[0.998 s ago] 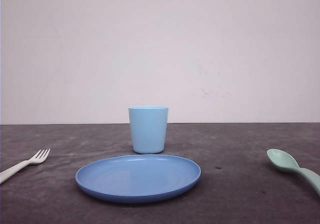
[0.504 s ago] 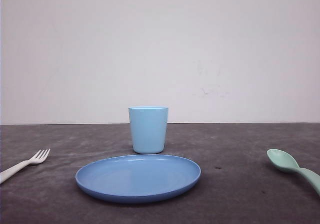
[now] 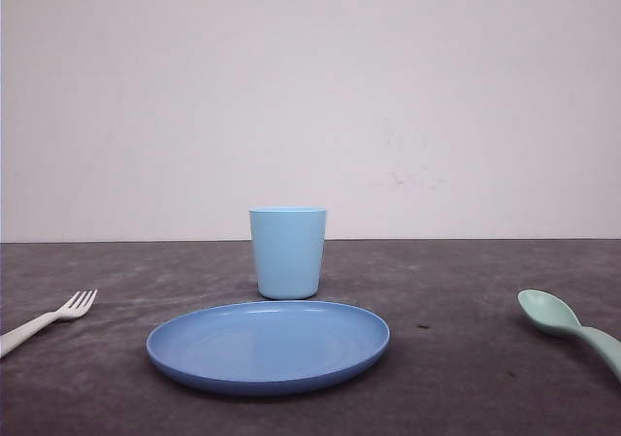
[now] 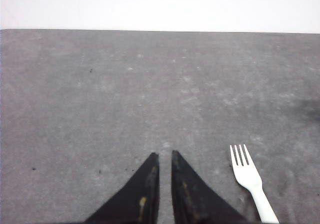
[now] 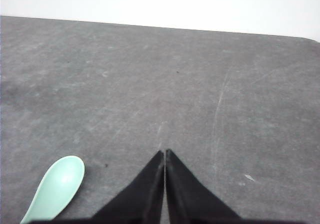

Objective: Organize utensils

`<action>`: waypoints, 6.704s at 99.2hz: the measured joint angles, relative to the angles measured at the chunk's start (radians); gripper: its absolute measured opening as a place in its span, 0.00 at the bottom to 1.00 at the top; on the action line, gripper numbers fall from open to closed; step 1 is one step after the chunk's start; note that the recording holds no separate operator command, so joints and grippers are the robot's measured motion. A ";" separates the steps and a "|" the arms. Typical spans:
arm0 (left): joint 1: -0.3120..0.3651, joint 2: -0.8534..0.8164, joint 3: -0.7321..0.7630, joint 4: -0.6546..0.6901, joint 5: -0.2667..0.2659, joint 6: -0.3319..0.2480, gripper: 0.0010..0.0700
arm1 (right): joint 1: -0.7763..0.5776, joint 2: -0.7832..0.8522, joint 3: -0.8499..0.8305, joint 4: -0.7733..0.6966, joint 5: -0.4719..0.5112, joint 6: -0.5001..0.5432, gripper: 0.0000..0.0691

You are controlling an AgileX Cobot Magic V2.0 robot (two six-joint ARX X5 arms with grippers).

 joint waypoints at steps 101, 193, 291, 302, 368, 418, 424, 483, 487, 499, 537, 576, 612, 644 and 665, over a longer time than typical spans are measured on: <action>0.000 0.000 0.000 0.000 0.000 -0.056 0.01 | 0.000 0.000 0.000 -0.008 -0.011 0.072 0.01; 0.000 0.419 0.647 -0.237 0.206 -0.248 0.01 | 0.000 0.346 0.687 -0.435 -0.056 0.252 0.01; -0.023 0.823 0.766 -0.445 0.100 -0.029 0.47 | 0.000 0.868 0.750 -0.519 -0.032 0.085 0.39; -0.025 0.823 0.766 -0.464 0.101 -0.029 0.68 | 0.000 0.868 0.750 -0.524 -0.032 0.085 0.70; -0.230 0.877 0.596 -0.418 0.098 -0.212 0.73 | 0.000 0.868 0.750 -0.541 -0.032 0.074 0.98; -0.294 1.201 0.597 -0.216 0.017 -0.220 0.72 | 0.001 0.868 0.750 -0.556 -0.032 0.074 0.98; -0.294 1.236 0.596 -0.196 0.016 -0.218 0.72 | 0.001 0.868 0.750 -0.556 -0.032 0.074 0.98; -0.328 1.368 0.607 -0.122 -0.044 -0.207 0.37 | 0.001 0.868 0.750 -0.556 -0.032 0.074 0.98; -0.328 1.374 0.611 -0.121 -0.048 -0.207 0.33 | 0.001 0.868 0.750 -0.556 -0.032 0.074 0.98; -0.328 1.385 0.616 -0.119 -0.054 -0.207 0.23 | 0.001 0.868 0.750 -0.556 -0.032 0.074 0.98; -0.334 1.382 0.624 -0.125 -0.057 -0.190 0.08 | 0.001 0.868 0.750 -0.556 -0.032 0.074 0.98; -0.364 1.217 0.789 -0.003 0.047 -0.184 0.08 | 0.000 0.868 0.750 -0.556 -0.032 0.074 0.98; -0.415 1.247 0.799 0.518 0.207 -0.169 0.08 | 0.001 0.868 0.750 -0.555 -0.032 0.074 0.98; -0.450 1.469 0.799 0.793 0.211 -0.145 0.08 | 0.000 0.868 0.750 -0.555 -0.032 0.074 0.98; -0.465 1.614 0.799 0.945 0.212 -0.101 0.08 | 0.000 0.868 0.750 -0.558 -0.032 0.074 0.98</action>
